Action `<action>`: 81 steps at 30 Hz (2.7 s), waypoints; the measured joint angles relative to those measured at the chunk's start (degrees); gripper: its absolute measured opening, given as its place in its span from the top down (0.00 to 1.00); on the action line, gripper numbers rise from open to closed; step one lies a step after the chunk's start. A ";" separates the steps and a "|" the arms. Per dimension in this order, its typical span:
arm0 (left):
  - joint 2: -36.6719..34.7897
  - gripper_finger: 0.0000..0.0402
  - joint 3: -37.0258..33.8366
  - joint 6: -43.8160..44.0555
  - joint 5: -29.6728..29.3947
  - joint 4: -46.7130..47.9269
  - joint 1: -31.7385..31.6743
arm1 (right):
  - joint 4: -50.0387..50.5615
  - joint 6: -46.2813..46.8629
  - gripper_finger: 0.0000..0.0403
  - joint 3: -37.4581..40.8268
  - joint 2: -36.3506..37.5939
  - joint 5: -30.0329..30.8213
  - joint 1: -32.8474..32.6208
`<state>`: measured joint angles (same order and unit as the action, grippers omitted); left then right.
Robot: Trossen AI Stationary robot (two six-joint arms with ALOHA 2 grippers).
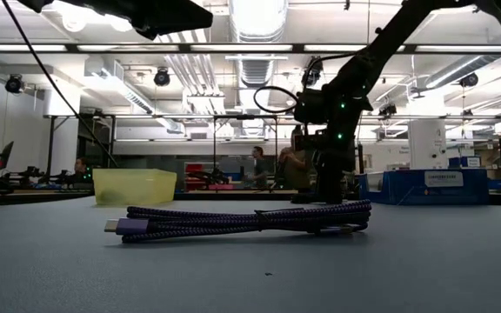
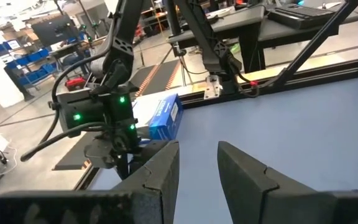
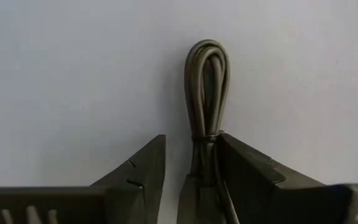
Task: Pick and place USB-C Cables
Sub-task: Put the black charger cable into the yellow bin
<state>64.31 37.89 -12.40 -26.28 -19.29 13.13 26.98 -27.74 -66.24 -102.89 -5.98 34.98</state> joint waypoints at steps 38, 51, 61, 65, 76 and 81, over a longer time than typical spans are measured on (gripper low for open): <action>0.15 0.77 -0.79 1.57 -0.17 -3.11 -0.02 | -37.78 23.22 0.97 20.19 21.56 -12.41 -9.20; 1.24 0.77 -1.52 5.13 -0.10 -9.93 -0.07 | -91.18 32.98 0.97 38.21 24.08 -10.07 -22.88; 14.87 0.77 -1.81 9.13 -0.05 -30.18 -0.11 | -98.05 32.04 0.97 38.39 22.37 -8.96 -29.36; 21.11 0.77 -1.43 9.09 -0.04 -41.20 -0.18 | -98.39 31.59 0.97 37.79 22.08 -8.96 -30.36; 31.98 0.77 2.50 9.09 0.00 -57.27 -0.79 | -97.94 30.66 0.97 37.70 22.08 -8.96 -30.62; 32.89 0.77 4.12 9.09 -0.04 -57.19 -1.47 | -97.85 30.57 0.97 37.70 22.08 -8.96 -30.62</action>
<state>97.20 42.01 -3.31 -26.32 -76.48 11.65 -70.87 2.83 -28.53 -80.82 -14.94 4.36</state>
